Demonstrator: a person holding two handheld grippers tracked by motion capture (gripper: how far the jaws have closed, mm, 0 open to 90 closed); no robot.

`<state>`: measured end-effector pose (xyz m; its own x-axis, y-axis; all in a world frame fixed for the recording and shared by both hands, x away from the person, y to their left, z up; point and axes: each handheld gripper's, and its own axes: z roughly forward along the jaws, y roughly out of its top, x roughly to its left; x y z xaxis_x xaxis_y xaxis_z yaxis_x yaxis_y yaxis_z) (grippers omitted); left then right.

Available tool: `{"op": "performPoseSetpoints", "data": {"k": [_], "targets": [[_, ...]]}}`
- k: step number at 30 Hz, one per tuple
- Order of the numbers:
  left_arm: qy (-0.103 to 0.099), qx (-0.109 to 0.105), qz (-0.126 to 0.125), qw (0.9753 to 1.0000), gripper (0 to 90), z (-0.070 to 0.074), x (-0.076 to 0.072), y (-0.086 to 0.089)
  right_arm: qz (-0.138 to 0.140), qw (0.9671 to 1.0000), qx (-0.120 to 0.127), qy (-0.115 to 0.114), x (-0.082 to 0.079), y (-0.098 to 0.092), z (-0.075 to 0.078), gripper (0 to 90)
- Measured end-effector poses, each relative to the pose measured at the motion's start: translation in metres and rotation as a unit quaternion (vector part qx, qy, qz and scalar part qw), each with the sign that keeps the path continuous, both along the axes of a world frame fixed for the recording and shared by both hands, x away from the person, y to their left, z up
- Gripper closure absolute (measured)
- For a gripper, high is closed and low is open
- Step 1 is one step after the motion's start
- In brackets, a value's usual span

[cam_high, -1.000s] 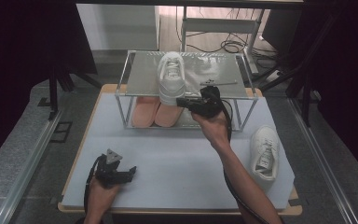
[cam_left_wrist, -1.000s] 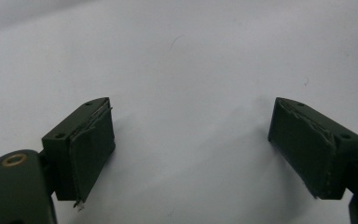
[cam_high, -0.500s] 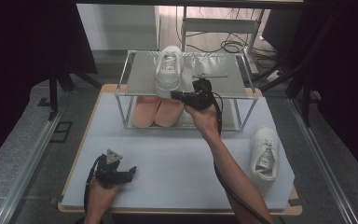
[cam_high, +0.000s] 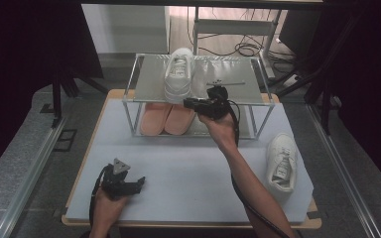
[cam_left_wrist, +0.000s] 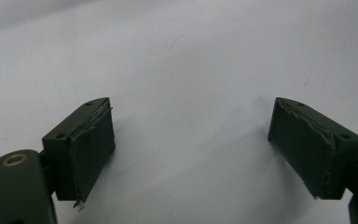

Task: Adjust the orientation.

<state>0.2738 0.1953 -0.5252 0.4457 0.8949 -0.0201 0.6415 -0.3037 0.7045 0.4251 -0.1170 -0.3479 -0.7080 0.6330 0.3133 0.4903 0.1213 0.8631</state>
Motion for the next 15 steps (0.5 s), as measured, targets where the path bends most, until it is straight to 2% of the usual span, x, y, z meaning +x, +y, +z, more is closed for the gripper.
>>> {"op": "performPoseSetpoints", "data": {"k": [5, 7, 10, 15], "targets": [[0.0, 0.0, 0.0, 1.0, 14.5, 0.0, 0.0, 0.0, 0.007, 0.9997, -0.02, -0.011, -0.013, -0.008, -0.002, 63.8], [0.0, 0.0, 0.0, 1.0, 14.5, 0.0, 0.0, 0.0, 0.011, 0.9991, -0.036, -0.018, -0.019, -0.011, -0.005, 58.9], [0.0, 0.001, 0.0, 1.0, 14.5, 0.0, 0.0, 0.0, 0.016, 0.9976, -0.063, -0.022, -0.025, -0.013, -0.015, 51.7], [0.001, 0.002, -0.001, 1.0, 14.5, 0.0, 0.0, 0.0, 0.031, 0.9952, -0.091, -0.017, -0.033, -0.017, -0.034, 43.7]]}}
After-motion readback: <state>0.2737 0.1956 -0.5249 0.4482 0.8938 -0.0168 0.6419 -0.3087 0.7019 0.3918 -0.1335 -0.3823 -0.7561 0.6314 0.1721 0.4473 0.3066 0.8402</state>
